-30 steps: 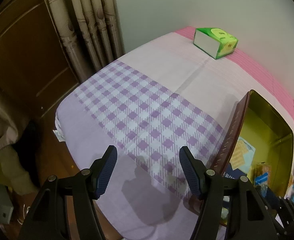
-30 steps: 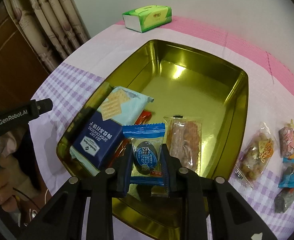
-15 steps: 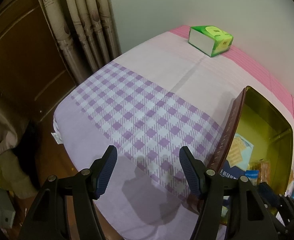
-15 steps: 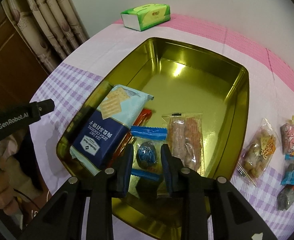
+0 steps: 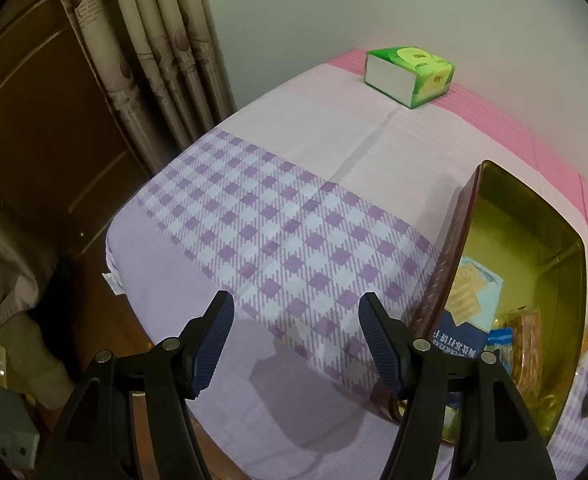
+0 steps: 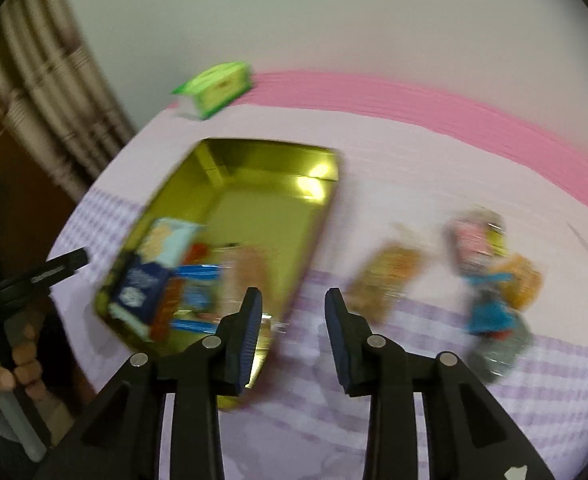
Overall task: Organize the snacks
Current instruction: 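Grasp the speckled green seaweed block with the right tool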
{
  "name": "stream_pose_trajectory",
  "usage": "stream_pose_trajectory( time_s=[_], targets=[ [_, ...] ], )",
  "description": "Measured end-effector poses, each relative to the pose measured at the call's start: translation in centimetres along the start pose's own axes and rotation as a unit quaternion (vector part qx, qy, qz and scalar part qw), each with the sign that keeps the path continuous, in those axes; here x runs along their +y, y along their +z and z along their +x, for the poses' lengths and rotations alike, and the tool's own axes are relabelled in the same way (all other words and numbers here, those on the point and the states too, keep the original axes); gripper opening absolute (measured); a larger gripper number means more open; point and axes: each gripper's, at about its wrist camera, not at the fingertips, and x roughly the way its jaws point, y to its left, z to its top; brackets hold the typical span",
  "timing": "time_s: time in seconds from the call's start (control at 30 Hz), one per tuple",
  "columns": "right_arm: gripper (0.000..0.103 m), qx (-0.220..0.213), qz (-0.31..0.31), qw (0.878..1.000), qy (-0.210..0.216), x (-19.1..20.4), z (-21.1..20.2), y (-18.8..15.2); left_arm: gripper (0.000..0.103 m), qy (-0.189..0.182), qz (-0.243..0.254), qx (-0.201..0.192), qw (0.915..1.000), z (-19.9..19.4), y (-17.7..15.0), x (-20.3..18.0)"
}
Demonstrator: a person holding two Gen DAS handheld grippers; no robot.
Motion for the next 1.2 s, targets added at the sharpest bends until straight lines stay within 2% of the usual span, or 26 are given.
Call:
stream_pose_trajectory(
  time_s=[0.13,0.27,0.4,0.53,0.63,0.73,0.8,1.03,1.2],
  targets=[
    [0.032,0.006,0.059,0.997,-0.050,-5.3,-0.8,-0.5,0.066,0.000,0.006,0.000,1.0000,0.0,-0.1,-0.3],
    [0.037,0.024,0.128,0.987,-0.094,-9.9,-1.0,-1.3,0.068,-0.001,0.012,-0.001,0.9999,-0.1,-0.2,-0.6],
    [0.037,0.056,0.192,0.975,-0.100,-13.1,-0.3,-2.1,0.068,0.000,0.016,-0.002,0.9999,-0.2,-0.2,-0.8],
    [0.039,0.075,0.217,0.968,-0.103,-13.6,0.8,-2.3,0.068,0.001,0.015,-0.003,0.9999,-0.2,-0.3,-0.9],
    [0.048,0.071,0.217,0.967,-0.114,-13.3,1.4,-2.1,0.069,0.000,0.017,-0.003,0.9998,-0.2,-0.2,-0.8],
    [0.048,0.081,0.211,0.962,-0.153,-12.5,2.5,-1.4,0.069,0.003,0.020,-0.003,0.9998,-0.2,-0.3,-0.9],
    [0.050,0.081,0.216,0.962,-0.150,-12.3,3.3,-1.1,0.069,0.001,0.019,-0.003,0.9998,-0.1,-0.3,-1.0],
    [0.046,0.086,0.207,0.961,-0.164,-12.6,5.0,-1.3,0.069,0.002,0.035,-0.005,0.9994,-0.2,-0.5,-1.6],
    [0.039,0.068,0.187,0.965,-0.168,-12.6,5.8,-2.1,0.069,0.001,0.052,-0.008,0.9986,-0.3,-0.6,-2.1]
  ],
)
